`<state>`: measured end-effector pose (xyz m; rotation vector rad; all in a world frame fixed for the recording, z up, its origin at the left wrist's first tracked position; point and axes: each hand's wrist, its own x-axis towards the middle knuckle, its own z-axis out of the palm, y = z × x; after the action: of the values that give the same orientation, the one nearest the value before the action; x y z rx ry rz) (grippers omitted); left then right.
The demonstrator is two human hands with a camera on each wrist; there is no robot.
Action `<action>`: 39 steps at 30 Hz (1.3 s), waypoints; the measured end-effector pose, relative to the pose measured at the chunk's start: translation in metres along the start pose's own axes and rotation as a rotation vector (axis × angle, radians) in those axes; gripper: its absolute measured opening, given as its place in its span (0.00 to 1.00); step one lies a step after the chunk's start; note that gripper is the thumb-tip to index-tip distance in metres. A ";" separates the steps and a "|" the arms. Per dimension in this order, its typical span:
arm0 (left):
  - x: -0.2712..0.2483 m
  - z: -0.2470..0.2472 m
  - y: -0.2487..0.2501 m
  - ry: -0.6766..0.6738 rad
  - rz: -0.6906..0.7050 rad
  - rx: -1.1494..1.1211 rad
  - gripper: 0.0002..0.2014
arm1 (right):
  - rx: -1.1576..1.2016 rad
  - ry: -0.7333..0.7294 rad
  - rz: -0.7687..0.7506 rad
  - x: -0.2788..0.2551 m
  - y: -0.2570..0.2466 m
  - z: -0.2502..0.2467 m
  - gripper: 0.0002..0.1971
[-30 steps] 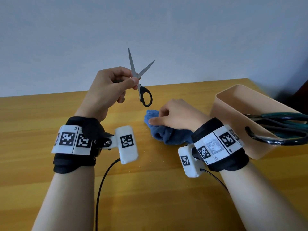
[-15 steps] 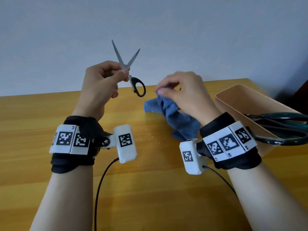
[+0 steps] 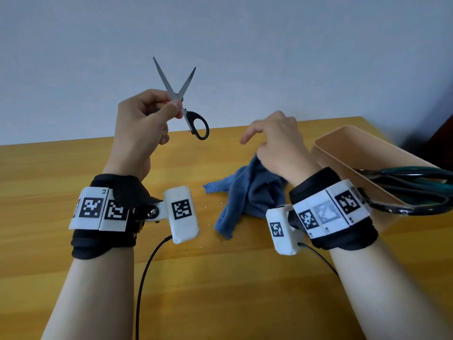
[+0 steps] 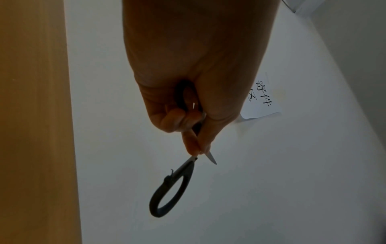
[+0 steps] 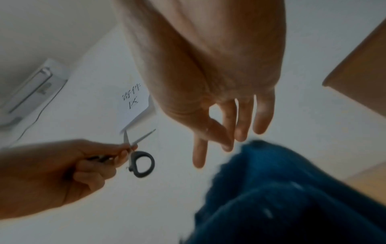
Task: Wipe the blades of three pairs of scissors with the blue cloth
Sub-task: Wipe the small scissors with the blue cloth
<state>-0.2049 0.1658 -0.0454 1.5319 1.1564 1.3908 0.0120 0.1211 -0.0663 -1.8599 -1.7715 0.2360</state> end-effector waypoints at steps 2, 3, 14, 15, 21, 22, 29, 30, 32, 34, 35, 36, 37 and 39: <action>0.000 0.000 0.000 -0.003 -0.003 0.003 0.03 | -0.033 -0.110 -0.061 -0.004 -0.005 -0.001 0.28; 0.000 0.000 0.000 -0.004 -0.002 0.004 0.03 | 0.006 -0.172 -0.106 -0.005 -0.008 -0.003 0.25; 0.001 0.002 -0.002 -0.051 -0.035 0.020 0.10 | -0.122 -0.873 -0.153 -0.018 -0.019 0.006 0.20; 0.001 0.003 -0.002 -0.058 -0.039 0.020 0.10 | -0.164 -0.878 -0.157 -0.018 -0.021 0.008 0.22; 0.000 0.005 -0.002 -0.082 -0.041 0.032 0.10 | -0.163 -0.757 -0.196 -0.018 -0.020 0.014 0.12; 0.000 0.005 -0.002 -0.087 -0.041 0.032 0.09 | -0.117 -0.713 -0.204 -0.017 -0.019 0.011 0.07; -0.003 0.006 0.001 -0.141 -0.031 0.048 0.08 | 0.299 -0.074 -0.170 -0.001 -0.002 -0.006 0.08; -0.003 0.006 0.002 -0.151 -0.029 0.053 0.07 | 0.412 -0.006 -0.134 0.000 -0.001 -0.007 0.08; -0.004 0.006 0.003 -0.175 -0.030 0.066 0.05 | 0.609 0.074 -0.096 0.000 0.001 -0.007 0.09; -0.005 0.006 0.004 -0.226 -0.034 0.083 0.05 | 0.708 0.111 -0.108 0.001 0.001 -0.007 0.11; -0.007 0.006 0.005 -0.262 -0.032 0.089 0.05 | 0.752 0.111 -0.118 0.002 0.001 -0.006 0.12; -0.008 0.007 0.006 -0.294 -0.026 0.093 0.05 | 0.805 0.091 -0.118 0.002 0.002 -0.005 0.11; -0.009 0.008 0.007 -0.316 -0.018 0.096 0.05 | 0.865 0.058 -0.109 0.002 0.002 -0.005 0.11; -0.011 0.011 0.009 -0.339 -0.003 0.105 0.05 | 0.987 -0.007 -0.082 0.002 0.000 -0.005 0.11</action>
<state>-0.1930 0.1536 -0.0420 1.7580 1.0314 1.0295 0.0149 0.1217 -0.0620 -1.0589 -1.3291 0.8941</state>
